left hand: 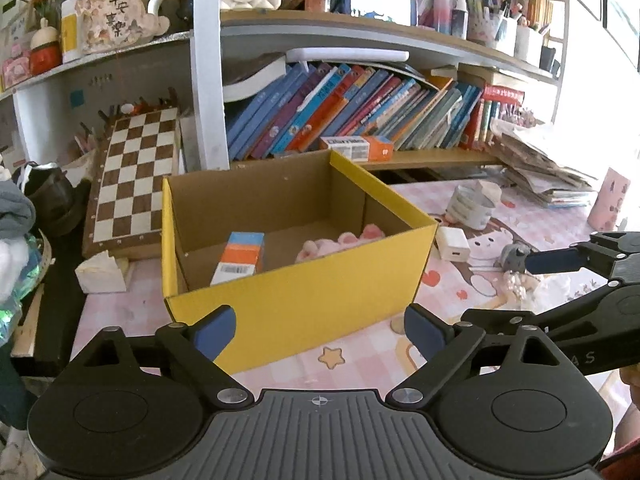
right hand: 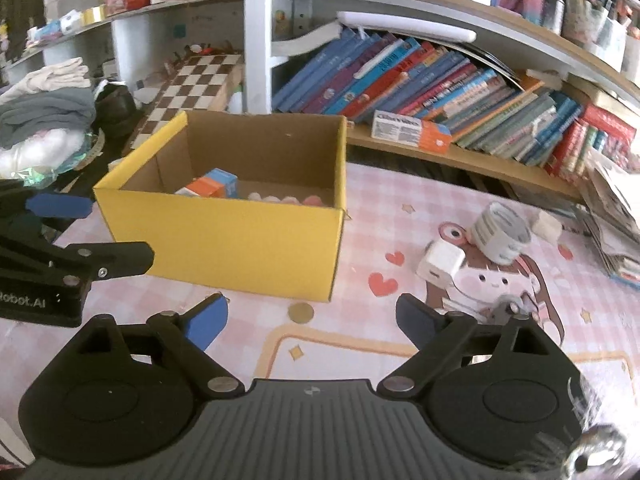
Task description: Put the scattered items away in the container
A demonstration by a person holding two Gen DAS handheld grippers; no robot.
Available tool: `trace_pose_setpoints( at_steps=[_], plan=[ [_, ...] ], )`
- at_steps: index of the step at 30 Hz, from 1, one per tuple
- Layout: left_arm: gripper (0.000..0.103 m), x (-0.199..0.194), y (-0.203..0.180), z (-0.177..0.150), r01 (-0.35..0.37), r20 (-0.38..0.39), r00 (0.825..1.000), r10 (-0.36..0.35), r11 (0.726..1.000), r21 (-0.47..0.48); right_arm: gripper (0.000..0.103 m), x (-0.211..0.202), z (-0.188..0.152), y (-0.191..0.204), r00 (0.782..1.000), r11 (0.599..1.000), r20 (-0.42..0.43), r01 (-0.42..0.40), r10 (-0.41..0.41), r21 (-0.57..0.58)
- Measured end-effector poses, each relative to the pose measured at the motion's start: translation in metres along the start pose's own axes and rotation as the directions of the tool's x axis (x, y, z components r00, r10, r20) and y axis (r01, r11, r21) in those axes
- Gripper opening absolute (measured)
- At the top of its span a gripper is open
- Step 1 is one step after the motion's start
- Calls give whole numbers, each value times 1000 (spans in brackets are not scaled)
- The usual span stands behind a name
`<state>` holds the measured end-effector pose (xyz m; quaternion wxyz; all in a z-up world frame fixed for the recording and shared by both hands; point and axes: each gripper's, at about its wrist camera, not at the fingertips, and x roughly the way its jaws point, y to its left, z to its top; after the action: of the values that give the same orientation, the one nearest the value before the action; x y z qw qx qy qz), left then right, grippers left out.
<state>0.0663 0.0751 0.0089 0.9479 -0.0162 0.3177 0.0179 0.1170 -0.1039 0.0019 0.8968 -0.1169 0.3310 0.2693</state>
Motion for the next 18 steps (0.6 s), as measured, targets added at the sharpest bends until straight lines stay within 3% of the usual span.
trace_pose_setpoints(
  at_steps=[5,18],
  plan=[
    [96,1,-5,-6,-6,-26,1000,6,1000,4,101,0,-10,-2,999,999,-12,33,-32,31],
    [98,-1,-3,-18,-19,-62,998,17,999,-36,103,-1,-17,5,998,998,-30,54,-54,13]
  ],
)
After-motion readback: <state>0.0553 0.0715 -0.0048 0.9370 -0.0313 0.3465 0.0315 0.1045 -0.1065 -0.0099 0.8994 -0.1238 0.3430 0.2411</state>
